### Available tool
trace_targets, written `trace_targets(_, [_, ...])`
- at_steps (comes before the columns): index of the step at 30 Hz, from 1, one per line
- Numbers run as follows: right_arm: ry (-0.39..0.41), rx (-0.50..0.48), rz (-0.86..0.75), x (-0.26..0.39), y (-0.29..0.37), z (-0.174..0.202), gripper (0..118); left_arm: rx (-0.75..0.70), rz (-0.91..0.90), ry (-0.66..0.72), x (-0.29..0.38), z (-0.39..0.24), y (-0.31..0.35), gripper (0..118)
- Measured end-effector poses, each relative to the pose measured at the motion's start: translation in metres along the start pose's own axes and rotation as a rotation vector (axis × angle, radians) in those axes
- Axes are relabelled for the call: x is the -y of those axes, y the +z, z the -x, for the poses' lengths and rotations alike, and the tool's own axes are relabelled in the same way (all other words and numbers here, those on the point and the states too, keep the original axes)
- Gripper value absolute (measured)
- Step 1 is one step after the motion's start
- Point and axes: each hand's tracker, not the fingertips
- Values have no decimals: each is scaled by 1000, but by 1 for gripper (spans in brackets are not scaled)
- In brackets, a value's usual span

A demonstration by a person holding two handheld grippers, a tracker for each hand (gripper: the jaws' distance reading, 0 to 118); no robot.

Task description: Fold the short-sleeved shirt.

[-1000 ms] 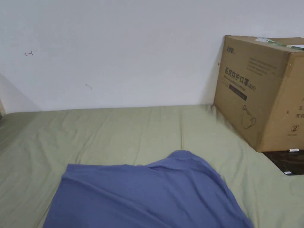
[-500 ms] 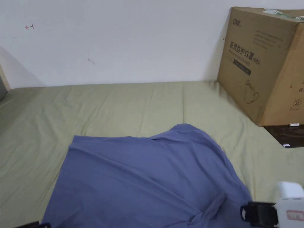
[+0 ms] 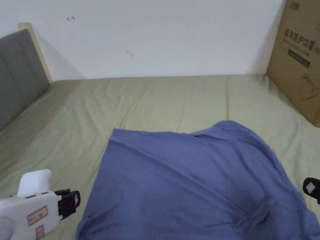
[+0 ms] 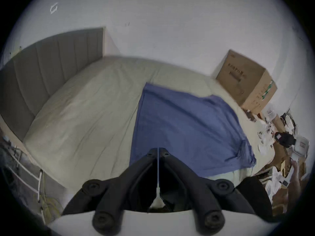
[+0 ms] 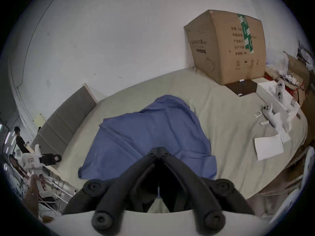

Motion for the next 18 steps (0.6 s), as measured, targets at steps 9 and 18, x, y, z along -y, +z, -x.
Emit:
trace_targets(9, [-85, -33, 96, 12, -11, -14, 0, -66, 382, -2, 43, 44, -113, 109])
trace_targets(18, [-73, 10, 152, 25, -11, -39, 0, -120, 262, -122, 61, 21, -95, 1])
